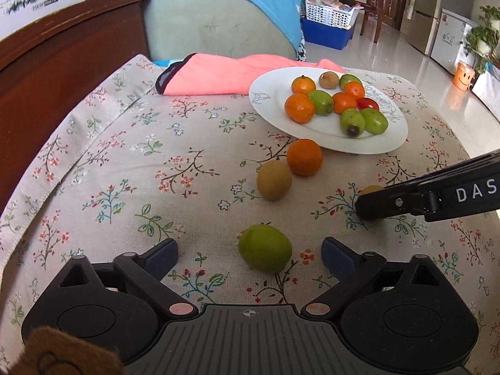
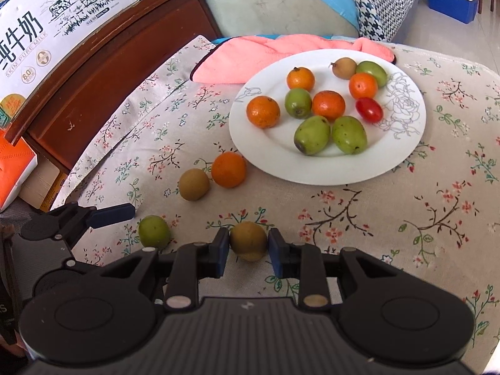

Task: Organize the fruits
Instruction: 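Close the left tool on a green plum while the right tool grasps a brown kiwi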

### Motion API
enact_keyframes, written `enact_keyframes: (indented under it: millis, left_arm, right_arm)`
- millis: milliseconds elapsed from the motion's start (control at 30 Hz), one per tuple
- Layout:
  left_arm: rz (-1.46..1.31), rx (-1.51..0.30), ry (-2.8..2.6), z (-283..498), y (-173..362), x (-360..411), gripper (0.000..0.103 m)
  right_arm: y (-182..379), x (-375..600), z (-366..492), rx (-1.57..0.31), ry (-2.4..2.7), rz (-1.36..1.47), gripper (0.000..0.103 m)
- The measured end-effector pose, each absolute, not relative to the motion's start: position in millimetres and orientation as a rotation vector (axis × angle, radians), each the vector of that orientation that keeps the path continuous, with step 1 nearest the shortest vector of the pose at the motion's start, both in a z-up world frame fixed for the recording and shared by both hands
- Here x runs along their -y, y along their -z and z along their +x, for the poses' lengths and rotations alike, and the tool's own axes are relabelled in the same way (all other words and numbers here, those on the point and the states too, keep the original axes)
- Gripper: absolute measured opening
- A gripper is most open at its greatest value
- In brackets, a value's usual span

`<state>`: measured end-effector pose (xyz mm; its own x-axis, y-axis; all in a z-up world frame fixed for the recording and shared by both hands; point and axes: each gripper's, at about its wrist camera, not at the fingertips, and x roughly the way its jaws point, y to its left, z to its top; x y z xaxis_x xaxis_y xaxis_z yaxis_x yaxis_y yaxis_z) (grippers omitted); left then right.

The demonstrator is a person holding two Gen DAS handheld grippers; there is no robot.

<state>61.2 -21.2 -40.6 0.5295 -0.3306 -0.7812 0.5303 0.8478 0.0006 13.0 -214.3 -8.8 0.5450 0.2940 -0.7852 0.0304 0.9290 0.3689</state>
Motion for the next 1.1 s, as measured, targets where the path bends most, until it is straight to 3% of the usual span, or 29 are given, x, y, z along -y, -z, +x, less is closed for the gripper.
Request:
enact_keyframes:
  millis: [600,800,967,1100]
  left_arm:
    - [0.281,-0.856,0.508,57.9,36.4,23.8,0.1]
    - [0.256,-0.851,0.547,56.9,32.3,23.6,0.068]
    - [0.259,-0.828,0.567,53.1,29.6,26.5,0.031]
    - [0.242,-0.829,0.561,53.9,28.7,26.0,0.03]
  right_arm:
    - [9.3,209.7,13.1,-0.997,-0.173,0.33,0.033]
    - [8.9,208.9,12.5,-1.0,-0.169,0.308,0.028]
    - [8.6,210.0,12.8,-0.997,-0.165,0.314,0.027]
    - [8.0,211.0,13.5,-0.994,-0.158,0.316,0.027]
